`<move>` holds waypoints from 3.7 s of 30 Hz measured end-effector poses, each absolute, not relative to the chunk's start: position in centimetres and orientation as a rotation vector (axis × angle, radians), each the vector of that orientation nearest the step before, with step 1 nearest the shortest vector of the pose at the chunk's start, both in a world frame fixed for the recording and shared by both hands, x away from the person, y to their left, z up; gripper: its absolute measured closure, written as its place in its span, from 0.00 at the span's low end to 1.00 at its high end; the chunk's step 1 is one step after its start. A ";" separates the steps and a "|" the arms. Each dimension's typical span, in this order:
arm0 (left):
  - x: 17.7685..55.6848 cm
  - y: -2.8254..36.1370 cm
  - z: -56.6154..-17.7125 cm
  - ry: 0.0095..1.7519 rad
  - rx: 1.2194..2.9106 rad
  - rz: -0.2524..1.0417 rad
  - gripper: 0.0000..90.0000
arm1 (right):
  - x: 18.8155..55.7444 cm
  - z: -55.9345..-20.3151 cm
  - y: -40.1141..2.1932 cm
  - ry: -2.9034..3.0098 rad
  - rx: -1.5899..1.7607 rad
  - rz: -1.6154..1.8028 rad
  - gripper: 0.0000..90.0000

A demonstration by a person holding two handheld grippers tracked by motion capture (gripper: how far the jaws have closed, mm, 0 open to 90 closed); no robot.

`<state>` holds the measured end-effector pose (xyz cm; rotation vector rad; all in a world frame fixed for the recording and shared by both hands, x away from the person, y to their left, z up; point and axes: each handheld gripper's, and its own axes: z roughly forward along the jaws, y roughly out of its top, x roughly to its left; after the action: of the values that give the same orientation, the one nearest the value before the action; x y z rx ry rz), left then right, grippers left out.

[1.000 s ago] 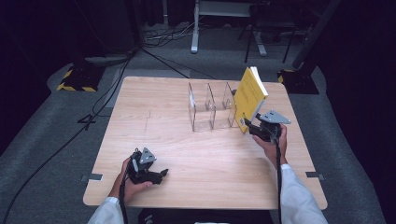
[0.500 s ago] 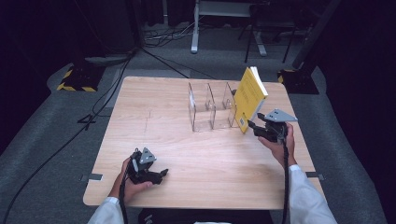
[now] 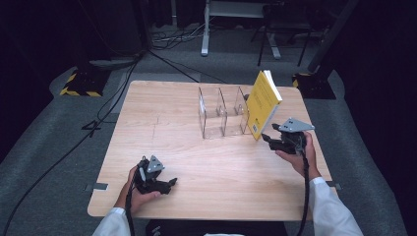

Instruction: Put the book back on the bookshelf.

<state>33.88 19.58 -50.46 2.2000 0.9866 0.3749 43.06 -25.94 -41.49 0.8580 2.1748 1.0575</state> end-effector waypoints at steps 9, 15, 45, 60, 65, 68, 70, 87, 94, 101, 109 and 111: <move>33.9 19.6 -50.5 0.986 2.200 0.374 0.18 | 42.1 -41.5 -25.9 2.234 0.802 0.997 0.44; 33.9 19.6 -50.5 0.987 2.200 0.375 0.18 | 41.3 -41.9 -26.3 2.274 0.773 0.965 0.42; 33.9 19.6 -50.5 0.987 2.200 0.375 0.18 | 36.9 -44.8 -28.9 2.347 0.675 0.905 0.37; 33.9 19.6 -50.5 0.986 2.200 0.374 0.18 | 34.9 -46.9 -32.3 2.319 0.775 0.923 0.36; 33.9 19.6 -50.5 0.987 2.200 0.375 0.18 | 34.5 -47.7 -33.9 2.303 0.844 0.951 0.34; 33.9 19.6 -50.5 0.987 2.200 0.375 0.18 | 34.2 -48.2 -35.1 2.295 0.894 0.955 0.33; 33.9 19.6 -50.5 0.987 2.200 0.375 0.18 | 34.0 -48.5 -35.8 2.286 0.926 0.963 0.33; 33.9 19.6 -50.5 0.987 2.200 0.375 0.18 | 33.6 -50.4 -39.7 2.245 1.171 1.000 0.29; 33.8 19.5 -50.5 0.989 2.197 0.379 0.18 | 33.7 -50.4 -39.8 2.280 1.173 1.018 0.28; 33.8 19.5 -50.5 0.990 2.197 0.378 0.18 | 33.6 -50.4 -39.8 2.271 1.186 1.013 0.27; 34.0 19.5 -50.5 0.985 2.200 0.381 0.17 | 33.6 -50.4 -39.8 2.270 1.188 1.011 0.26; 34.0 19.4 -50.5 0.993 2.198 0.372 0.17 | 33.6 -50.4 -39.8 2.269 1.187 1.011 0.26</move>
<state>33.95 19.44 -50.47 2.1984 0.9929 0.3724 33.62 -39.75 -50.42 1.1873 2.2695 1.0109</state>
